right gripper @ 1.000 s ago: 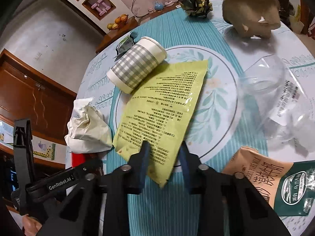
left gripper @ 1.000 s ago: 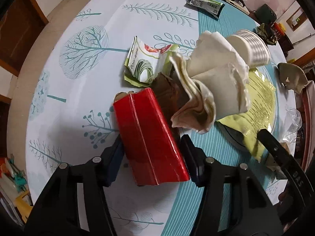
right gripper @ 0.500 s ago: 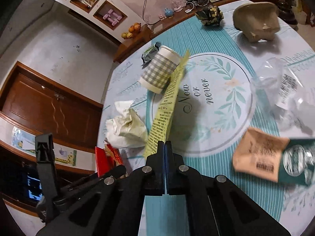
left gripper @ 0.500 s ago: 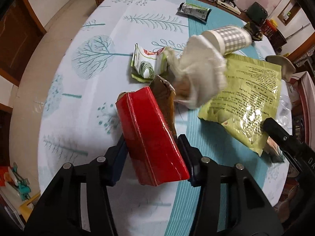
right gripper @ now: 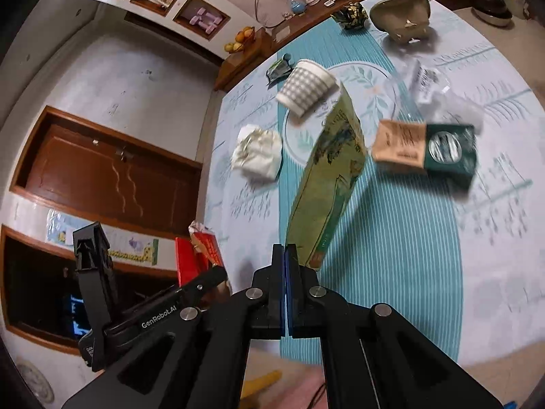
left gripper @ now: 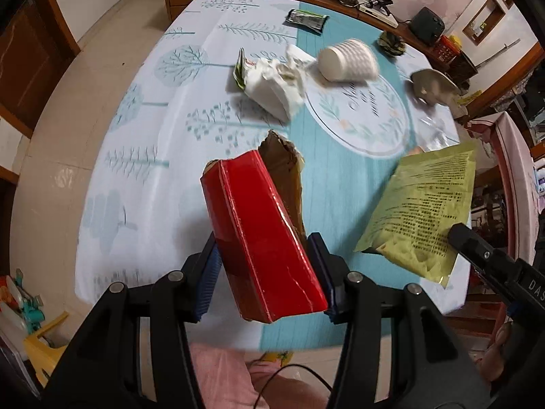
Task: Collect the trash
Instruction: 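Lift the red box and yellow-green bag and carry both toward the black bin, then open both grippers over the bin to drop the box and bag, then raise both tools and move them back over the table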
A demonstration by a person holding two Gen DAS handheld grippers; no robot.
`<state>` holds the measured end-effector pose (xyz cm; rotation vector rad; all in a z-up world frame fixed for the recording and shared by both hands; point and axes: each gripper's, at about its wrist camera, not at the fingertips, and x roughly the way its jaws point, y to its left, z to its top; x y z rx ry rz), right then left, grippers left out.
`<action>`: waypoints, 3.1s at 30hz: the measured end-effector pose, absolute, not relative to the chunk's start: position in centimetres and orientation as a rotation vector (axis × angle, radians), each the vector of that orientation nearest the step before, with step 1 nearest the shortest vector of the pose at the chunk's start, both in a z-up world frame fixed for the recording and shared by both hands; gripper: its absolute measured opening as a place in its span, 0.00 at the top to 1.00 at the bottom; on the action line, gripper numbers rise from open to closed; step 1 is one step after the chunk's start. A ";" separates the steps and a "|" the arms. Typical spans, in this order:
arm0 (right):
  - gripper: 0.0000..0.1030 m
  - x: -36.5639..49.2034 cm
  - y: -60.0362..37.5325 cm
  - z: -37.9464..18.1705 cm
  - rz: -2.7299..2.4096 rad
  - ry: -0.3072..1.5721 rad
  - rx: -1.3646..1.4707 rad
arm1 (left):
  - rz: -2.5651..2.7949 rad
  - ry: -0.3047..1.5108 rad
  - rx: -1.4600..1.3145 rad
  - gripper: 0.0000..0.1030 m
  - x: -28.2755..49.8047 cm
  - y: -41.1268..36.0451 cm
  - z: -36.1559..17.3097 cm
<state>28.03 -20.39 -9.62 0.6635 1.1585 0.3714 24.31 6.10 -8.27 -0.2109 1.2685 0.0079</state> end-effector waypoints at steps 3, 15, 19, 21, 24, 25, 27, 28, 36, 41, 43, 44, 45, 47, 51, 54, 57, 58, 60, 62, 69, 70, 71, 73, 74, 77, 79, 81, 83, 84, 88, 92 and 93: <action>1.00 25.4 -20.7 -8.8 0.403 1.166 0.655 | 0.003 1.258 -0.208 0.55 21.5 5.1 -7.3; 1.00 12.8 -19.9 -7.5 0.600 1.253 0.558 | 0.009 1.247 -0.239 0.55 8.2 2.6 -6.5; 1.00 8.5 -19.3 -8.7 0.629 1.308 0.554 | 0.004 1.291 -0.242 0.55 4.5 2.7 -8.1; 1.00 6.9 -19.0 -9.3 0.635 1.329 0.564 | 0.001 1.317 -0.236 0.55 2.9 2.7 -9.2; 1.00 4.9 -18.4 -10.5 0.641 1.355 0.577 | -0.012 1.353 -0.216 0.55 0.8 2.9 -10.5; 1.00 4.5 -18.3 -10.9 0.638 1.362 0.580 | -0.018 1.363 -0.206 0.55 0.2 2.9 -11.0; 1.00 3.6 -17.9 -12.0 0.631 1.381 0.588 | -0.028 1.375 -0.191 0.55 -0.4 3.0 -11.7; 1.00 3.1 -17.6 -12.9 0.623 1.394 0.592 | -0.034 1.381 -0.184 0.55 -0.6 3.0 -12.1; 1.00 2.2 -15.5 -23.8 0.538 1.527 0.549 | -0.120 1.427 -0.089 0.55 -0.8 2.7 -19.2; 1.00 2.6 -15.6 -33.3 0.463 1.602 0.573 | -0.167 1.459 -0.031 0.55 -0.5 2.0 -26.2; 1.00 3.0 -15.9 -38.2 0.423 1.643 0.606 | -0.175 1.478 -0.020 0.55 -0.2 1.6 -29.6; 1.00 3.2 -16.1 -40.1 0.407 1.656 0.617 | -0.175 1.490 -0.018 0.55 0.0 1.4 -31.3; 1.00 3.3 -16.6 -42.7 0.388 1.678 0.637 | -0.172 1.507 -0.018 0.55 0.2 1.3 -33.3; 1.00 3.4 -17.2 -46.1 0.366 1.708 0.671 | -0.167 1.534 -0.019 0.55 0.5 1.1 -36.6; 1.00 4.5 -18.0 -53.5 0.349 1.781 0.723 | -0.156 1.595 -0.023 0.55 1.0 0.6 -42.7; 1.00 5.8 -18.3 -57.7 0.326 1.823 0.708 | -0.153 1.633 -0.026 0.55 1.6 0.3 -46.0; 0.99 7.3 -18.6 -60.7 0.288 1.850 0.677 | -0.163 1.656 -0.019 0.55 2.4 -0.2 -48.3; 0.98 7.8 -18.7 -61.7 0.264 1.863 0.662 | -0.168 1.661 -0.013 0.54 2.5 -0.9 -49.1; 0.69 8.4 -19.3 -63.5 0.203 1.886 0.641 | -0.175 1.675 -0.003 0.53 3.1 -1.6 -50.4; 0.54 8.8 -20.2 -64.7 0.133 1.884 0.613 | -0.166 1.684 0.006 0.53 3.8 -1.8 -51.5; 0.51 9.3 -22.2 -65.4 0.072 1.814 0.636 | -0.134 1.661 0.050 0.36 5.8 -3.1 -53.0; 0.51 9.4 -22.3 -65.3 0.077 1.807 0.635 | -0.130 1.656 0.055 0.33 6.0 -3.2 -52.9; 0.51 9.6 -22.4 -65.2 0.080 1.803 0.633 | -0.130 1.650 0.053 0.32 6.1 -3.2 -52.8; 0.51 9.1 -22.4 -64.3 0.085 1.787 0.619 | -0.126 1.645 0.054 0.30 6.3 -3.3 -52.6; 0.51 9.2 -22.5 -64.1 0.090 1.777 0.611 | -0.121 1.640 0.056 0.30 6.4 -3.4 -52.5; 0.51 9.0 -22.5 -64.4 0.092 1.762 0.596 | -0.113 1.631 0.058 0.29 6.5 -3.1 -52.6; 0.51 8.4 -22.1 -63.8 0.091 1.746 0.587 | -0.108 1.624 0.059 0.29 6.4 -3.2 -52.5; 0.51 8.4 -22.4 -62.5 0.091 1.728 0.581 | -0.105 1.609 0.060 0.29 6.4 -3.2 -52.2; 0.51 8.2 -22.6 -61.8 0.088 1.700 0.579 | -0.102 1.591 0.058 0.29 6.2 -3.0 -51.8; 0.51 8.2 -22.8 -61.6 0.087 1.686 0.577 | -0.100 1.582 0.054 0.29 6.0 -2.9 -51.4; 0.51 7.9 -22.6 -59.2 0.088 1.636 0.561 | -0.088 1.558 0.033 0.28 5.2 -2.5 -49.9; 0.51 7.6 -22.2 -56.0 0.087 1.580 0.542 | -0.080 1.528 0.008 0.28 4.5 -1.9 -47.3; 0.51 7.4 -22.1 -54.7 0.085 1.561 0.531 | -0.079 1.517 0.004 0.28 4.4 -1.8 -46.3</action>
